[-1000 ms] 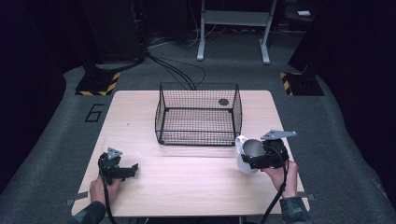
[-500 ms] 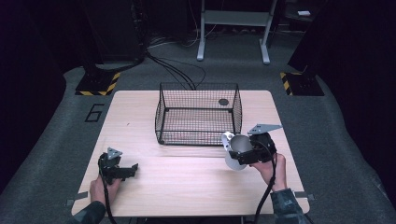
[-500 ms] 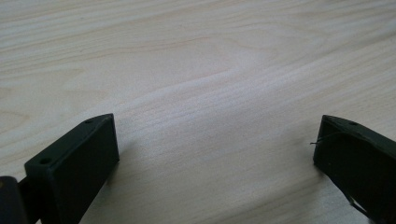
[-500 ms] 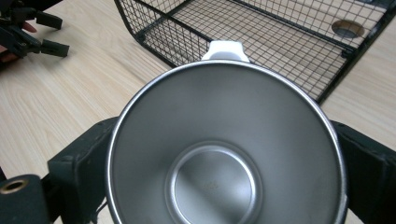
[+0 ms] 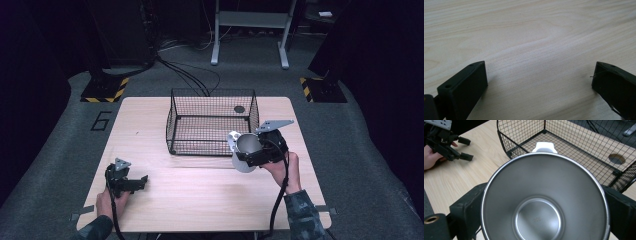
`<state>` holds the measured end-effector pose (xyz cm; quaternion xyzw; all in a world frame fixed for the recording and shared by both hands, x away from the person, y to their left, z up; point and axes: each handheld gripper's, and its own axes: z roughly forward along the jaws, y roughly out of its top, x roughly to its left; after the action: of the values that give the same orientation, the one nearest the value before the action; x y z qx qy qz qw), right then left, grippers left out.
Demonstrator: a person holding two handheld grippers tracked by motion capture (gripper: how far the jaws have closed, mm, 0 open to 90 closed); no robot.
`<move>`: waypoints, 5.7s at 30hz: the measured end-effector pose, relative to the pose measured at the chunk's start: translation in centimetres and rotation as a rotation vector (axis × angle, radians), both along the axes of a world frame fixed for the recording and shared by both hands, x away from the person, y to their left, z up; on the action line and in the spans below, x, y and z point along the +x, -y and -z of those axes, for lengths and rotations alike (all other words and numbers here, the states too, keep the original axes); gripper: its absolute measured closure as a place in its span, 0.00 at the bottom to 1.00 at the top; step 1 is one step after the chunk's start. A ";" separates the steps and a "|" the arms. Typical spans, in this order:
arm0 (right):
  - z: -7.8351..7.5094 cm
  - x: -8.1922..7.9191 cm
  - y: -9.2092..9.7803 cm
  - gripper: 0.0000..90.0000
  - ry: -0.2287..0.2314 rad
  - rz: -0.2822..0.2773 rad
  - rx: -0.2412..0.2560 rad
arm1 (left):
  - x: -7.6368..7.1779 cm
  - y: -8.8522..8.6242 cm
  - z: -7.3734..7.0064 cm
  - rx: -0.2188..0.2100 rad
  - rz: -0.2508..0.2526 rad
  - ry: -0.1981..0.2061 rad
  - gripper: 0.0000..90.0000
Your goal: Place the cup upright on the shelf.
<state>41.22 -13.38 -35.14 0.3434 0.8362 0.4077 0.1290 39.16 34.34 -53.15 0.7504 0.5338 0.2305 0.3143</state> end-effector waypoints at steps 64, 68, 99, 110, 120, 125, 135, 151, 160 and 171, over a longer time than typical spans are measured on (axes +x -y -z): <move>-5.0 9.6 -6.0 0.06 0.010 -0.024 -0.006 | 0.0 0.1 0.0 -0.003 -0.003 0.001 0.00; -5.2 10.1 -6.2 0.06 0.006 -0.024 -0.020 | 0.0 0.1 0.0 -0.003 -0.001 0.002 0.00; -3.7 14.4 -7.6 0.06 -0.035 0.040 -0.042 | 0.0 0.1 0.1 -0.003 -0.004 0.006 0.00; -2.5 15.6 -8.0 0.06 -0.054 0.054 -0.055 | 0.0 0.1 0.1 -0.005 -0.005 0.007 0.00; -1.7 16.2 -8.5 0.06 -0.068 0.069 -0.066 | 0.0 0.1 0.1 -0.004 -0.004 0.006 0.00; -1.4 16.4 -8.6 0.06 -0.073 0.076 -0.074 | 0.0 0.1 0.1 -0.003 -0.004 0.006 0.00; -0.2 17.0 -8.8 0.06 -0.099 0.096 -0.074 | 0.0 0.1 0.0 -0.002 -0.003 0.002 0.00; 1.7 17.8 -10.0 0.06 -0.141 0.107 -0.104 | 0.0 0.1 0.1 -0.004 -0.005 0.007 0.00; 3.0 18.0 -10.5 0.06 -0.161 0.103 -0.123 | 0.0 0.1 0.1 -0.001 -0.005 0.007 0.00; 4.7 18.1 -11.2 0.06 -0.194 0.114 -0.135 | 0.0 0.1 0.1 -0.003 -0.004 0.006 0.00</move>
<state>59.27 -2.22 -39.86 0.4186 0.8495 0.3074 0.0932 39.20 34.26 -53.21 0.7484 0.5346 0.2324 0.3164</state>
